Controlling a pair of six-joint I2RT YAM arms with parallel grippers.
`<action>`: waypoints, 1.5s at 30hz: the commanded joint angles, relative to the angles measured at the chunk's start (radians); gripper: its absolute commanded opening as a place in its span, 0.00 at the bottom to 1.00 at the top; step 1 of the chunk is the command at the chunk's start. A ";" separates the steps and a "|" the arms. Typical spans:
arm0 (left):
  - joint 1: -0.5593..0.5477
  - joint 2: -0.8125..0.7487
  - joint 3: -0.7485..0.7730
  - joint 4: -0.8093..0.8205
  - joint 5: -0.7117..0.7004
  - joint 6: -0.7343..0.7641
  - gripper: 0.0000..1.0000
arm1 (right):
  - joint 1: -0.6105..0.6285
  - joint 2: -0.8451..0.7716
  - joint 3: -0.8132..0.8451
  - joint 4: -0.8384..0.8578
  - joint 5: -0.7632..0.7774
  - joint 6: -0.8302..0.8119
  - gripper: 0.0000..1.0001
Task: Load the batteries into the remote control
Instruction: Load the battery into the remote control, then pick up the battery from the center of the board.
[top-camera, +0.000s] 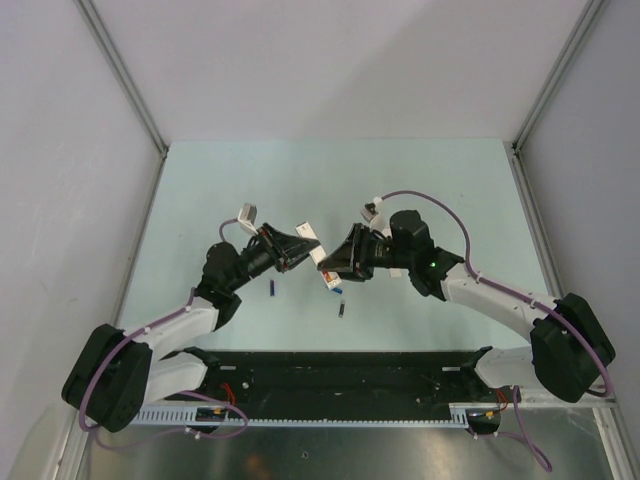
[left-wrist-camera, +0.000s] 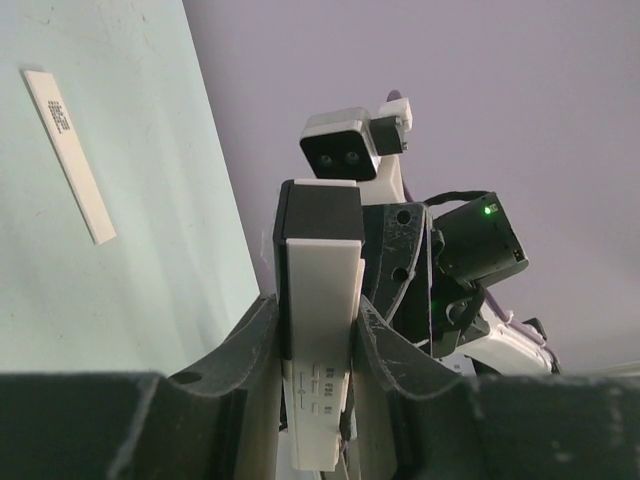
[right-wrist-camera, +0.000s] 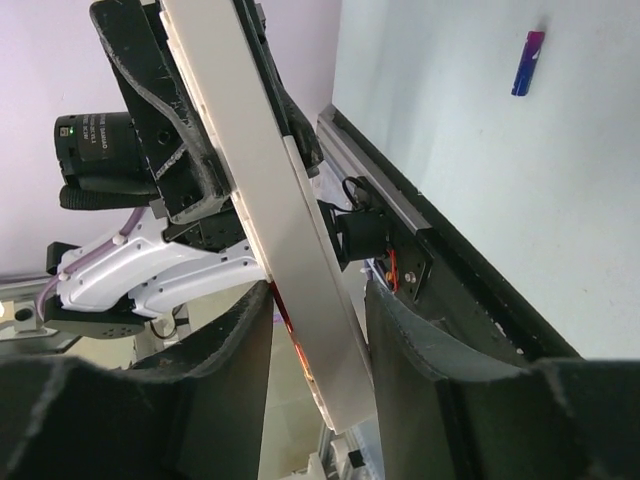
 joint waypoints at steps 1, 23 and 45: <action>0.018 -0.031 0.032 0.086 -0.020 -0.031 0.00 | 0.009 -0.012 -0.013 -0.049 -0.002 -0.036 0.45; 0.058 -0.035 -0.077 0.086 0.009 0.012 0.00 | -0.082 -0.227 0.151 -0.563 0.272 -0.473 0.92; 0.151 -0.516 -0.349 -0.065 0.181 -0.025 0.00 | 0.179 0.154 0.096 -0.411 0.711 -0.811 0.55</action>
